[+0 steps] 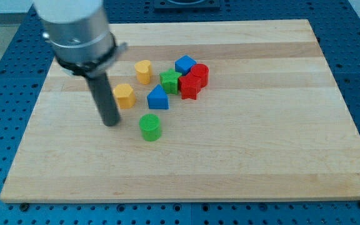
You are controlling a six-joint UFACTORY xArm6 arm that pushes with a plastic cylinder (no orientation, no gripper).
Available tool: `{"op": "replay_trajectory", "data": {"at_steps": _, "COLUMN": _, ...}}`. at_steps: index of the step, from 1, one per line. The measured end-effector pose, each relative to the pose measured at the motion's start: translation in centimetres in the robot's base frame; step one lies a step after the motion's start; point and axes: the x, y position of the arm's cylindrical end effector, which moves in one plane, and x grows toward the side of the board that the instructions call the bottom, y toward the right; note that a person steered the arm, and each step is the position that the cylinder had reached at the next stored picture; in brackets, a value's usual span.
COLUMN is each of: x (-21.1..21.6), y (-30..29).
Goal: Arrange the group of blocks at the center of the board
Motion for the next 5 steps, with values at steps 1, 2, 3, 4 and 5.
{"op": "replay_trajectory", "data": {"at_steps": 1, "x": -2.9, "y": 2.5}}
{"op": "replay_trajectory", "data": {"at_steps": 2, "x": -5.1, "y": 1.5}}
{"op": "replay_trajectory", "data": {"at_steps": 3, "x": -5.7, "y": 3.0}}
{"op": "replay_trajectory", "data": {"at_steps": 4, "x": -9.4, "y": 3.2}}
{"op": "replay_trajectory", "data": {"at_steps": 5, "x": -11.8, "y": 4.9}}
